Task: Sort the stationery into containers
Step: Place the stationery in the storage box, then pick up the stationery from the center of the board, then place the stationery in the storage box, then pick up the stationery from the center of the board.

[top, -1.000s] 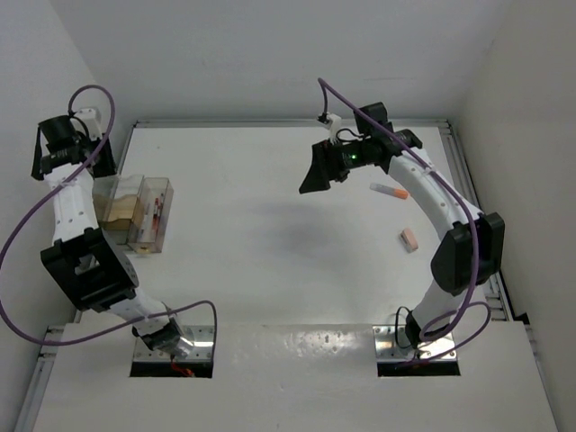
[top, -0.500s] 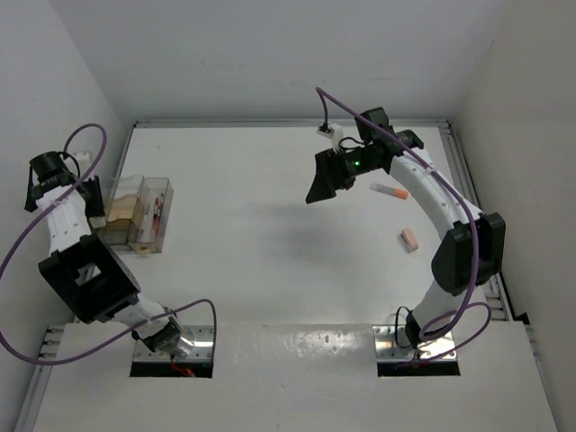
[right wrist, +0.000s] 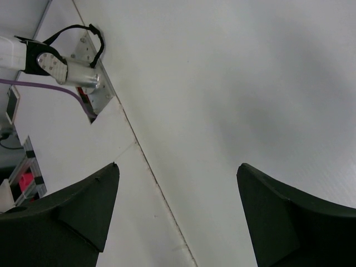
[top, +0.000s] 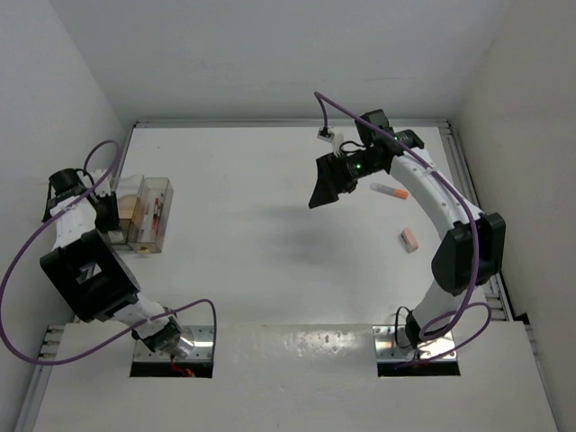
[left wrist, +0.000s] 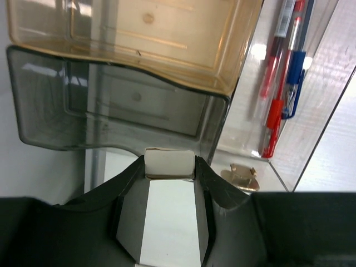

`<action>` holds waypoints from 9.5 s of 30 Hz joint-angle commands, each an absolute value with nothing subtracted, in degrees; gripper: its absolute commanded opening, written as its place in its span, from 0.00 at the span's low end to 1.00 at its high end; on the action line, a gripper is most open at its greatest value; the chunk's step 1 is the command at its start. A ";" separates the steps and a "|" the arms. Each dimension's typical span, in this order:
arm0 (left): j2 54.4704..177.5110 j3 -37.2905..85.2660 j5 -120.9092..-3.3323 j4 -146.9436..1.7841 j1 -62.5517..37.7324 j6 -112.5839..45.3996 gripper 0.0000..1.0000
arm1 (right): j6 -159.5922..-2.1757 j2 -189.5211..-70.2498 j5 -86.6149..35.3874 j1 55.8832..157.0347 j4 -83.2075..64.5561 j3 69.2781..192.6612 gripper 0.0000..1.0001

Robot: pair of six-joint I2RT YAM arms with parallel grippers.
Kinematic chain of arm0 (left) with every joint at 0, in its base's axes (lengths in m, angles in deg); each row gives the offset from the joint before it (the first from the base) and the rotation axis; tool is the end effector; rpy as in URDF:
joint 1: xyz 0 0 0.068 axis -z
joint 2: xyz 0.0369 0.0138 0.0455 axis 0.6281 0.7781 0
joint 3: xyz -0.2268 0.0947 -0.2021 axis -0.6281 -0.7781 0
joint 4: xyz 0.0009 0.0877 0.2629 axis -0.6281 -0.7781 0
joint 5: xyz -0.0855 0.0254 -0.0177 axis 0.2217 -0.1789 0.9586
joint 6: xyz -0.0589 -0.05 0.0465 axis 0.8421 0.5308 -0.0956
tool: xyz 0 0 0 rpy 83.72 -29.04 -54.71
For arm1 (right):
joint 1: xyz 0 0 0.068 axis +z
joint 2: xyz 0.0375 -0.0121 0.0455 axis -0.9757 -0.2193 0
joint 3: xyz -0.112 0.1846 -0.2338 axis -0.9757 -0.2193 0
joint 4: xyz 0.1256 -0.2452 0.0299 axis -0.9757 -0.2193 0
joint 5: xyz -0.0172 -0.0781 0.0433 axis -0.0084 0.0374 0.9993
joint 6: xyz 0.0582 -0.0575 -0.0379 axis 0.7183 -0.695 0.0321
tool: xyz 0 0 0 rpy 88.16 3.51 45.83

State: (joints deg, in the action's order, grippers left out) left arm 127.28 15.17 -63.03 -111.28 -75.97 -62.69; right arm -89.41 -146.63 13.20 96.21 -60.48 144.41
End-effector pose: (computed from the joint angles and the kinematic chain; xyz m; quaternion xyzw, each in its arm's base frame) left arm 0.2802 0.1987 0.2419 -0.1472 0.9527 0.0636 0.2583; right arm 0.3538 0.1827 0.3281 -0.2576 0.8564 0.4120 0.1745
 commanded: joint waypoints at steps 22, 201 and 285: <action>125.14 26.51 -57.90 -110.37 -72.84 -62.57 0.89 | -93.15 -145.31 9.82 93.16 -64.45 146.39 0.84; 137.08 34.52 -67.66 -120.37 -64.49 -129.62 0.01 | -83.48 -142.06 16.32 94.56 -56.90 153.60 0.86; 114.41 34.00 -38.65 -108.78 -30.56 -59.94 1.00 | -128.39 -183.28 -25.43 73.99 -58.65 163.71 0.47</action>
State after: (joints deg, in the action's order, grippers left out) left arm 114.82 33.31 -38.26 -110.52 -31.42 -60.90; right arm -126.83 -182.67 -27.23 74.35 -58.23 161.77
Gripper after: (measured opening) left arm 0.998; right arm 0.478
